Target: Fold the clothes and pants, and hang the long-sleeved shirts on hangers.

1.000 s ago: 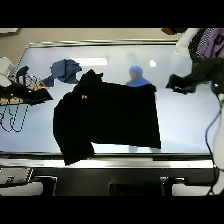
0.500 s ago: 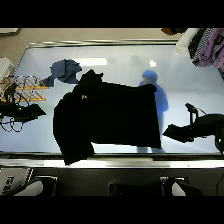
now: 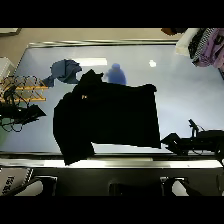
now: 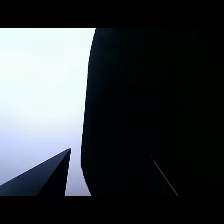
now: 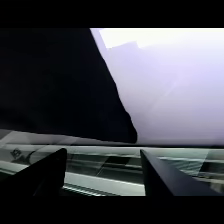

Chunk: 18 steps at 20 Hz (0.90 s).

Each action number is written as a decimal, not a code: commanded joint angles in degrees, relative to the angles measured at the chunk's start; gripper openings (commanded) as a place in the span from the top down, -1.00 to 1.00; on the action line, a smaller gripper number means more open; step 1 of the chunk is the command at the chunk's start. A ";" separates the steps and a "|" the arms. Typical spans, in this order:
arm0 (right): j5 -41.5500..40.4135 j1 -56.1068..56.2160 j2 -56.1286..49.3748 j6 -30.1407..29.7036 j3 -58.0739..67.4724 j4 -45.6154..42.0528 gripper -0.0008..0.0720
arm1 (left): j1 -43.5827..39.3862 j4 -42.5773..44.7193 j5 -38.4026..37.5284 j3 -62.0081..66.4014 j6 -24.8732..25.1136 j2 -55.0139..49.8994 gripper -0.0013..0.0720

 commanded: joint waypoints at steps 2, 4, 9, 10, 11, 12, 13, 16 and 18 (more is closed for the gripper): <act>0.31 -1.07 -4.57 -2.58 -1.84 1.75 -0.50 | 0.04 0.02 0.48 -0.04 -0.09 0.04 -0.47; 1.44 -1.07 -5.77 -2.75 -1.84 1.79 -0.50 | 0.04 0.02 0.63 -0.04 -0.13 0.04 -0.48; 4.28 -0.94 -7.43 -3.91 -1.84 3.78 -0.50 | 0.15 -0.02 1.60 -0.04 -0.81 0.00 -0.48; 4.13 -0.46 -8.20 -4.04 -1.84 4.39 -0.48 | 0.15 -0.02 1.60 -0.07 -0.81 -0.02 -0.48; 4.11 0.94 -9.05 -4.00 -1.84 4.33 -0.44 | 0.15 -0.07 1.60 -0.17 -0.87 -0.04 -0.48; 4.13 2.93 -9.86 -4.00 -1.84 4.26 -0.44 | 0.15 -0.11 1.57 -0.28 -1.27 -0.11 -0.48; 4.61 5.27 -10.58 -3.89 -1.84 4.24 -0.44 | 0.15 -0.22 1.53 -0.39 -1.27 -0.15 -0.48; 7.98 8.55 -10.69 -1.84 -1.81 2.14 0.42 | 0.15 -0.15 0.83 -0.61 -1.75 -0.17 -0.48; 8.85 8.55 -10.51 -1.86 -1.77 1.46 0.89 | 1.11 -0.15 -0.13 -1.42 0.13 0.13 -0.48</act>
